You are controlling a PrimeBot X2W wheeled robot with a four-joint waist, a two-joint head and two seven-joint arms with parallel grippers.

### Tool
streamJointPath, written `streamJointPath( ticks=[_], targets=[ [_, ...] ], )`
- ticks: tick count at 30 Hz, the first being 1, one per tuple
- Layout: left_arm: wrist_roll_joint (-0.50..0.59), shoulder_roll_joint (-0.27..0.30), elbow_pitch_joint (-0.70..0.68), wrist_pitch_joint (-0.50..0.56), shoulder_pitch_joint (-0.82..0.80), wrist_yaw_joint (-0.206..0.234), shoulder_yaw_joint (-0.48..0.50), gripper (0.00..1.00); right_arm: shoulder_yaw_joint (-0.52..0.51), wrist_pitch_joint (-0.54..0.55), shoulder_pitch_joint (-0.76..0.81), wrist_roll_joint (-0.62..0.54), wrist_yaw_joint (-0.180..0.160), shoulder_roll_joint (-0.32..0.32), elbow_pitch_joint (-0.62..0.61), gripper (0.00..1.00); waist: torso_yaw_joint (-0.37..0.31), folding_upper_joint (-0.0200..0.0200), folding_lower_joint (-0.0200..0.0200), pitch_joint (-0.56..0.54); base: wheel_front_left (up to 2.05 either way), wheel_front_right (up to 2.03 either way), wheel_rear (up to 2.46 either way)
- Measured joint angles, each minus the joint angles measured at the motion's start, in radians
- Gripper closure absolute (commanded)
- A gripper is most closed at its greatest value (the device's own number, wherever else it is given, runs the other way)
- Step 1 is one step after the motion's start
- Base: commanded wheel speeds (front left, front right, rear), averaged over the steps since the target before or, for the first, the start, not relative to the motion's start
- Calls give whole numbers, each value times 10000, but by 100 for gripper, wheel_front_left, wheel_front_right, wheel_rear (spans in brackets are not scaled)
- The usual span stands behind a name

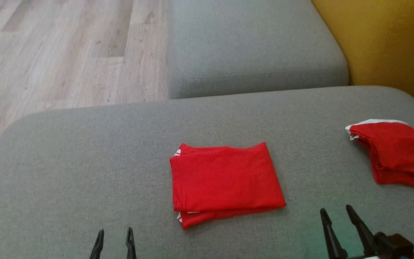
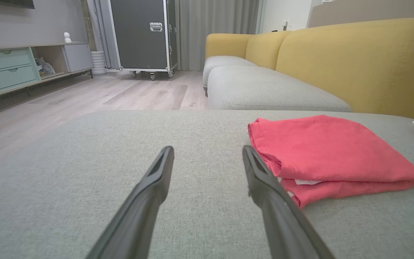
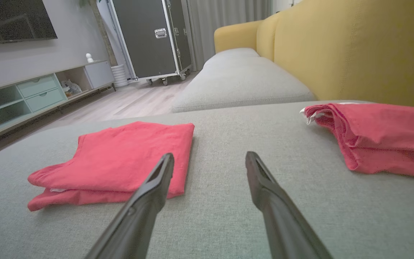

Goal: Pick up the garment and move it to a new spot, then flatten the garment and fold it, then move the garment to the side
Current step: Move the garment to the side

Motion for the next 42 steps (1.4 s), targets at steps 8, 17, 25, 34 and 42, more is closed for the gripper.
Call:
streamJointPath(
  ticks=[8, 17, 25, 34, 42],
  targets=[
    [-171, -15, -226, -2, -415, 86, -360, 0, 832, 0, -1023, 732, 0, -301, 1185, 0, 75, 0, 1, 531, 0, 0, 0],
    [-380, -25, -550, -2, -960, 314, -997, 0, 1806, 1319, -3131, 3103, 0, -924, 2813, 0, 373, 0, 1, 1076, 0, 0, 0],
    [-721, -27, -602, -2, -1346, 263, -1584, 0, 3296, 3490, -4676, 5637, 0, -1475, 3544, 0, 744, 0, 2, 1439, 0, 0, 0],
    [-690, -29, -648, -2, -1683, 82, -1837, 0, 3864, 4197, -5697, 7975, 0, -1476, 4395, 9, 1285, 0, 1, 1852, 0, 0, 0],
    [-583, -29, -863, -2, -1807, -4, -1841, 0, 4686, 3741, -6204, 8694, 0, -1862, 4343, 100, 1448, 0, 1, 2100, 0, 0, 0]
  ],
)
